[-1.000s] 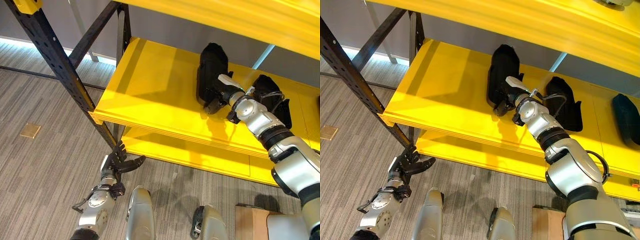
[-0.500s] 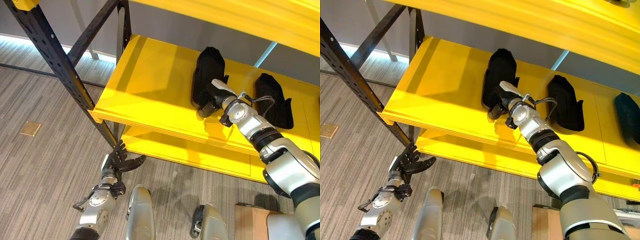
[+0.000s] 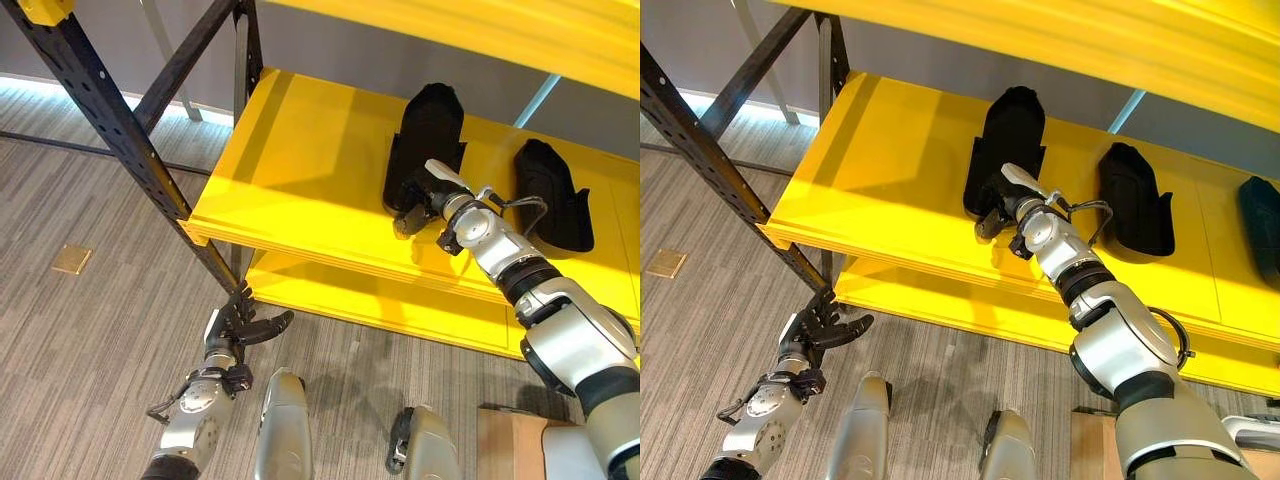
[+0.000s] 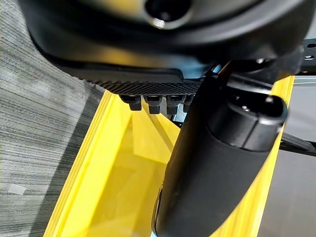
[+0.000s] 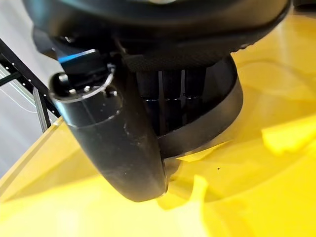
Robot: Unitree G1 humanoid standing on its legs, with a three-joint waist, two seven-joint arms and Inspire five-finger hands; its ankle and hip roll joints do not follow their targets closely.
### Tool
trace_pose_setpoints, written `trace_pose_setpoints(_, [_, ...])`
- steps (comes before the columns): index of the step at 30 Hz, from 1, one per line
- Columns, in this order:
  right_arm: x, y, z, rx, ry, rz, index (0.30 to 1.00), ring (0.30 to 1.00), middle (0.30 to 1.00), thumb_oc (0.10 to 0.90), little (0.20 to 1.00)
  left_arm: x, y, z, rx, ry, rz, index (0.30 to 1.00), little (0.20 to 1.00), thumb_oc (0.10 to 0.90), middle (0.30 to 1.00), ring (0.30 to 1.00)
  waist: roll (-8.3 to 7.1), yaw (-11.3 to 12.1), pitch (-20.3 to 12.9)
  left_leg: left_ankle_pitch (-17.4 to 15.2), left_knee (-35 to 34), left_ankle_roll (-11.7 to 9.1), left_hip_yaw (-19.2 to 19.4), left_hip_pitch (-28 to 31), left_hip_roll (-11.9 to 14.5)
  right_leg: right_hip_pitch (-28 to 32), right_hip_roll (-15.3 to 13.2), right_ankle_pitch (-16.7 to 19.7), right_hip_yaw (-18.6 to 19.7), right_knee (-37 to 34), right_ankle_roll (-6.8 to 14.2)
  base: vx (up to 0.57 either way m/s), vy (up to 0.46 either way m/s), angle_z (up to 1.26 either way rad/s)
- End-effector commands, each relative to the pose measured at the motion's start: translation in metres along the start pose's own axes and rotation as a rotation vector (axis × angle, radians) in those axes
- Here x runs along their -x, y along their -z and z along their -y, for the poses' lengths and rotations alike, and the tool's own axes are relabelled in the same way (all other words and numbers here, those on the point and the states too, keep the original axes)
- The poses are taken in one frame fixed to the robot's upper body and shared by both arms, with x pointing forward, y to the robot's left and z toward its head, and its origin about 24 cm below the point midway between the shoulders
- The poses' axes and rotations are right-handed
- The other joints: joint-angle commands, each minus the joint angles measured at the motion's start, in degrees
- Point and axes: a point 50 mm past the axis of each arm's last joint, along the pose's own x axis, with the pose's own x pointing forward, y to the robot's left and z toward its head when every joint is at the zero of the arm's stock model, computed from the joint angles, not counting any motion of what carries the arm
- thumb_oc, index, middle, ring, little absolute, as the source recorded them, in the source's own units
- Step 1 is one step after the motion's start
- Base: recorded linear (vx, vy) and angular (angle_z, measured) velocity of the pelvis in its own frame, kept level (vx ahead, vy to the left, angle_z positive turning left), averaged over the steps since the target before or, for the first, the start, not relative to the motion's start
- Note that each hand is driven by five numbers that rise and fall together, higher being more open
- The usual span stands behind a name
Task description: Move parts from the plastic box to the shelf.
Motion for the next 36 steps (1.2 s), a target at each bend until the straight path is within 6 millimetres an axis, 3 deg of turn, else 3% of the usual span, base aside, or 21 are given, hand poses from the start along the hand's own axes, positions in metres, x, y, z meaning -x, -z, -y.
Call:
trace_pose_setpoints(1, [0.001, 0.005, 0.027, -0.002, 0.124, -0.006, 0.3, 0.3, 0.3, 0.4, 0.3, -0.009, -0.043, 0.02, -0.051, 0.1, 0.213, 1.0, 1.0, 0.9, 1.0, 1.0, 0.76, 0.4, -2.3, -1.5, 0.1, 2.8, -3.2, -1.3, 0.4, 4.1, 0.6, -3.7, -1.2, 1.4, -4.5, 0.0, 0.0, 0.0])
trace_pose_setpoints(26, [0.009, 0.025, 0.034, 0.032, 0.131, -0.041, 0.3, 0.3, 0.3, 0.4, 0.3, -0.01, -0.042, 0.021, -0.044, 0.098, 0.209, 1.0, 1.0, 0.9, 1.0, 1.0, 1.24, -1.0, -1.8, -0.8, -1.5, 2.5, -3.0, -1.3, 0.9, 3.3, 0.1, -3.8, -1.3, 1.6, -4.5, 0.0, 0.0, 0.0])
trace_pose_setpoints(27, [0.009, 0.025, 0.034, 0.03, 0.133, -0.042, 0.369, 0.369, 0.369, 0.449, 0.369, -0.01, -0.043, 0.021, -0.043, 0.097, 0.21, 1.0, 1.0, 0.9, 1.0, 1.0, 1.25, -1.0, -1.8, -0.7, -1.6, 2.5, -3.0, -1.3, 0.9, 3.3, 0.1, -3.7, -1.3, 1.5, -4.5, 0.0, 0.0, 0.0])
trace_pose_setpoints(28, [0.009, 0.026, 0.034, 0.026, 0.133, -0.045, 0.627, 0.627, 0.627, 0.633, 0.627, -0.01, -0.043, 0.021, -0.042, 0.096, 0.211, 1.0, 1.0, 0.9, 1.0, 1.0, 1.26, -1.0, -1.8, -0.7, -1.7, 2.5, -3.0, -1.2, 0.9, 3.3, 0.1, -3.6, -1.3, 1.5, -4.5, 0.0, 0.0, 0.0])
trace_pose_setpoints(29, [0.009, 0.025, 0.033, 0.028, 0.132, -0.045, 1.0, 1.0, 1.0, 0.9, 1.0, -0.01, -0.043, 0.021, -0.043, 0.096, 0.212, 1.0, 1.0, 0.9, 1.0, 1.0, 1.26, -1.1, -1.8, -0.6, -1.7, 2.5, -3.0, -1.2, 0.9, 3.2, 0.1, -3.6, -1.3, 1.4, -4.5, 0.0, 0.0, 0.0])
trace_pose_setpoints(36, [0.007, 0.021, 0.033, 0.049, 0.109, -0.038, 1.0, 1.0, 1.0, 0.9, 1.0, -0.01, -0.043, 0.021, -0.039, 0.096, 0.212, 1.0, 1.0, 0.9, 1.0, 1.0, 1.16, -1.3, -1.8, -0.3, -2.1, 2.4, -3.2, -1.5, 1.0, 3.1, 0.1, -3.4, -1.3, 1.3, -4.5, 0.0, 0.0, 0.0])
